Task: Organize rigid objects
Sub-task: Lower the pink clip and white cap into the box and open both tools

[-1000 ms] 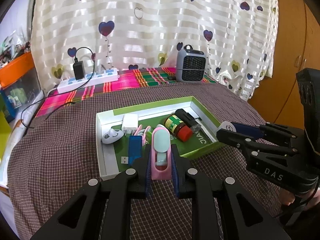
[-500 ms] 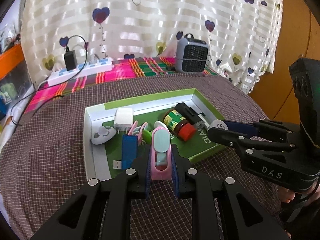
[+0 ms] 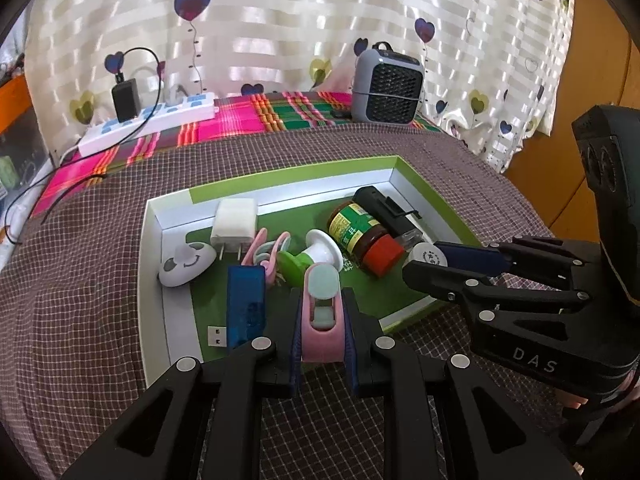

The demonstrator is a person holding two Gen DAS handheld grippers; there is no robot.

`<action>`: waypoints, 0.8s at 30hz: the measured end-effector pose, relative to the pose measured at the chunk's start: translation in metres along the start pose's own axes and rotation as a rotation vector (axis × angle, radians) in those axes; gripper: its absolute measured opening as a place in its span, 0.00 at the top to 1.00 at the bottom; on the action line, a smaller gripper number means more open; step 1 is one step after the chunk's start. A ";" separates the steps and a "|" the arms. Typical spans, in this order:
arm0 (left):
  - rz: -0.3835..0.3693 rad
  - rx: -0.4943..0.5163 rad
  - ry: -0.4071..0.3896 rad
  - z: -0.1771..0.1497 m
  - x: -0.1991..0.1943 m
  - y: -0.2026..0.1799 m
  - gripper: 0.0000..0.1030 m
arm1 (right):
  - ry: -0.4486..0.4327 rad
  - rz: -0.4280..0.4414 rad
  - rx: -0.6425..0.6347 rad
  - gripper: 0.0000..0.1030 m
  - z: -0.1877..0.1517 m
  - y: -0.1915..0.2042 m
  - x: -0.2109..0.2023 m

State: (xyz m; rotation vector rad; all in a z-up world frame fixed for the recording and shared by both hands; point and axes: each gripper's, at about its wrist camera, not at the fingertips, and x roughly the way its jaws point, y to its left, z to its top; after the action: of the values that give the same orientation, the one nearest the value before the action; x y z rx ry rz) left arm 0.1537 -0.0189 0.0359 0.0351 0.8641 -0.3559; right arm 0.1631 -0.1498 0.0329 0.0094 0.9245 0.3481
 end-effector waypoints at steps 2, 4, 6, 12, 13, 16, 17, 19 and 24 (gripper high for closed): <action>-0.001 0.001 0.003 0.000 0.002 0.000 0.84 | 0.008 -0.006 0.000 0.72 0.000 -0.001 0.004; -0.001 0.000 0.010 0.000 0.005 0.001 0.84 | 0.012 -0.007 0.003 0.72 0.000 -0.003 0.006; 0.001 -0.003 0.018 0.000 0.008 0.002 0.84 | 0.016 -0.011 0.000 0.72 0.000 -0.004 0.008; -0.002 -0.003 0.026 0.002 0.013 0.002 0.84 | 0.025 -0.018 0.000 0.72 0.001 -0.006 0.013; -0.001 -0.001 0.026 0.002 0.014 0.002 0.84 | 0.027 -0.021 -0.002 0.72 0.002 -0.006 0.014; -0.007 -0.003 0.029 0.003 0.016 0.003 0.84 | 0.030 -0.028 -0.002 0.72 0.002 -0.006 0.015; -0.007 -0.005 0.030 0.003 0.016 0.003 0.84 | 0.031 -0.030 0.000 0.72 0.002 -0.007 0.016; -0.006 -0.008 0.031 0.003 0.017 0.004 0.84 | 0.033 -0.034 0.003 0.72 0.003 -0.008 0.017; -0.008 -0.011 0.034 0.003 0.018 0.005 0.84 | 0.036 -0.038 0.013 0.72 0.003 -0.009 0.018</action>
State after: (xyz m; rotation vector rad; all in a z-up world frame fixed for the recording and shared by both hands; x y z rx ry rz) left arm 0.1675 -0.0198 0.0238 0.0272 0.8996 -0.3583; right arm 0.1780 -0.1520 0.0193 -0.0026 0.9618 0.3083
